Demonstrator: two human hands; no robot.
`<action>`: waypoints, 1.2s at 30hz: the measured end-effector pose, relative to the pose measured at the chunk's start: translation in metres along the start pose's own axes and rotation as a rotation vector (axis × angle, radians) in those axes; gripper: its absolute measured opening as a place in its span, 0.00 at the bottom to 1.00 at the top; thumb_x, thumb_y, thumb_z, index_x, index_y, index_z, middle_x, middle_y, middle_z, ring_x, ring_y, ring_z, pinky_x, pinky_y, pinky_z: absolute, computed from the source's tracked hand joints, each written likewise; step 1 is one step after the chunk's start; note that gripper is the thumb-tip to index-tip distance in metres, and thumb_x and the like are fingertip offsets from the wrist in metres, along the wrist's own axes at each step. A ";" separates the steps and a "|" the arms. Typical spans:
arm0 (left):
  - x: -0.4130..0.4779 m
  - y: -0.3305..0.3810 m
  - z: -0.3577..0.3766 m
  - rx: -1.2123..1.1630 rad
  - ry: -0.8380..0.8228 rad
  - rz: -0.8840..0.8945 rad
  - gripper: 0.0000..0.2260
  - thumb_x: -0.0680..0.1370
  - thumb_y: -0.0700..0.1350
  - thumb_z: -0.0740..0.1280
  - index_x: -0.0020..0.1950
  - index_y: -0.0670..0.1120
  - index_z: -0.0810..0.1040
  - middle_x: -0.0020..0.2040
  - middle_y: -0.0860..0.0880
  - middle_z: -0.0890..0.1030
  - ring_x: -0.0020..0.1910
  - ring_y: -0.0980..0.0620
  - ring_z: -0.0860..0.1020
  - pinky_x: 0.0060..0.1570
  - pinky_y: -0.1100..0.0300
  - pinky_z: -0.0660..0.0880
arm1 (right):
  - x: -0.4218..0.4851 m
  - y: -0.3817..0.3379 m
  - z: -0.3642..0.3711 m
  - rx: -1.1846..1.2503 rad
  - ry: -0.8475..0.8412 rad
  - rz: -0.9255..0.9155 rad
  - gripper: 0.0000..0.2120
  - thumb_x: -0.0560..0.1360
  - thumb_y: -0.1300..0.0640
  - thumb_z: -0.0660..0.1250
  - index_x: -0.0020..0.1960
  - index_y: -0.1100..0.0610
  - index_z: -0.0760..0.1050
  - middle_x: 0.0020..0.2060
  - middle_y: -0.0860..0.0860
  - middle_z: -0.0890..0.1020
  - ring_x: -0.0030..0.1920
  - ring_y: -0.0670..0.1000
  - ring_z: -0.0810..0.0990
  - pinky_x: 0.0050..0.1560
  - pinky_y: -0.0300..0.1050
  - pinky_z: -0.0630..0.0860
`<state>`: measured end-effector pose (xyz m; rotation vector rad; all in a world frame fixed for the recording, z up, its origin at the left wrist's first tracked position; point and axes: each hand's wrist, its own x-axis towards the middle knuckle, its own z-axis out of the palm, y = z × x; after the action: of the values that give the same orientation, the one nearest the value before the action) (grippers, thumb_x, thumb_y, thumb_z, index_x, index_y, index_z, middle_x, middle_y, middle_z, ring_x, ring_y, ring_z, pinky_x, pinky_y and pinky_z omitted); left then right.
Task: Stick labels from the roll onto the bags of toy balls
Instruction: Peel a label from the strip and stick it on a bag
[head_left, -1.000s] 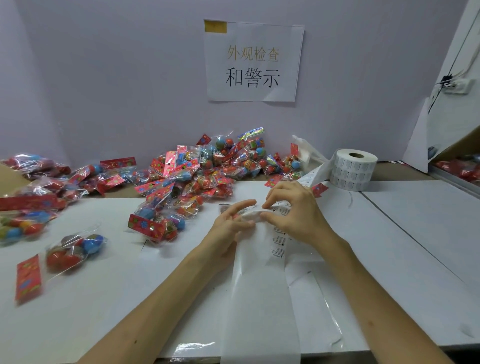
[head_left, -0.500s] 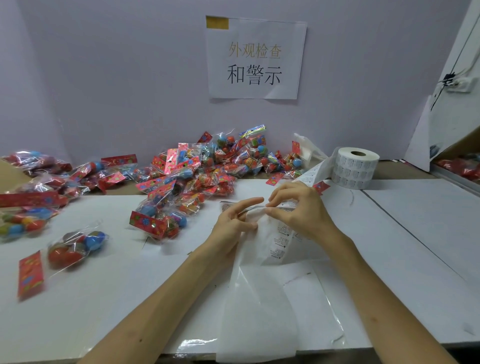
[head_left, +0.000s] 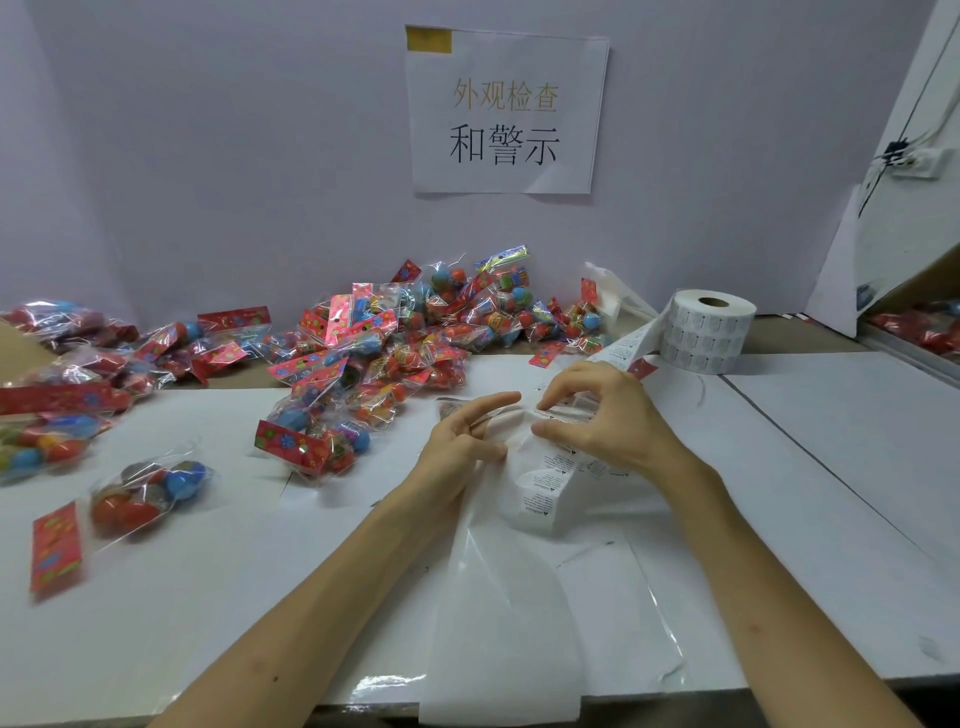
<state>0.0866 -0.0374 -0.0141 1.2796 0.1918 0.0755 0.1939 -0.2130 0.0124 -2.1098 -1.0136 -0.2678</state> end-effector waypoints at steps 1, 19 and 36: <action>0.000 0.000 0.000 0.010 0.004 0.001 0.30 0.73 0.23 0.61 0.59 0.54 0.85 0.61 0.47 0.84 0.56 0.42 0.85 0.55 0.42 0.83 | 0.000 0.000 0.000 0.018 0.004 0.002 0.07 0.68 0.48 0.80 0.43 0.46 0.84 0.46 0.42 0.83 0.51 0.43 0.80 0.51 0.38 0.75; 0.004 -0.008 0.001 0.128 -0.112 0.073 0.28 0.71 0.25 0.66 0.62 0.53 0.83 0.54 0.44 0.87 0.54 0.42 0.85 0.54 0.46 0.83 | 0.002 0.003 -0.001 0.117 0.209 0.059 0.05 0.77 0.52 0.72 0.43 0.45 0.83 0.36 0.41 0.85 0.40 0.41 0.83 0.41 0.29 0.75; 0.000 -0.002 0.002 0.611 -0.524 0.042 0.13 0.82 0.47 0.68 0.64 0.60 0.82 0.27 0.53 0.66 0.28 0.52 0.62 0.29 0.63 0.61 | 0.002 0.023 -0.015 0.075 0.087 0.362 0.07 0.82 0.55 0.65 0.52 0.46 0.80 0.41 0.47 0.84 0.33 0.45 0.85 0.32 0.37 0.79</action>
<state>0.0869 -0.0399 -0.0152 1.8617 -0.2872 -0.3037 0.2143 -0.2321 0.0107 -2.1463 -0.5671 -0.1375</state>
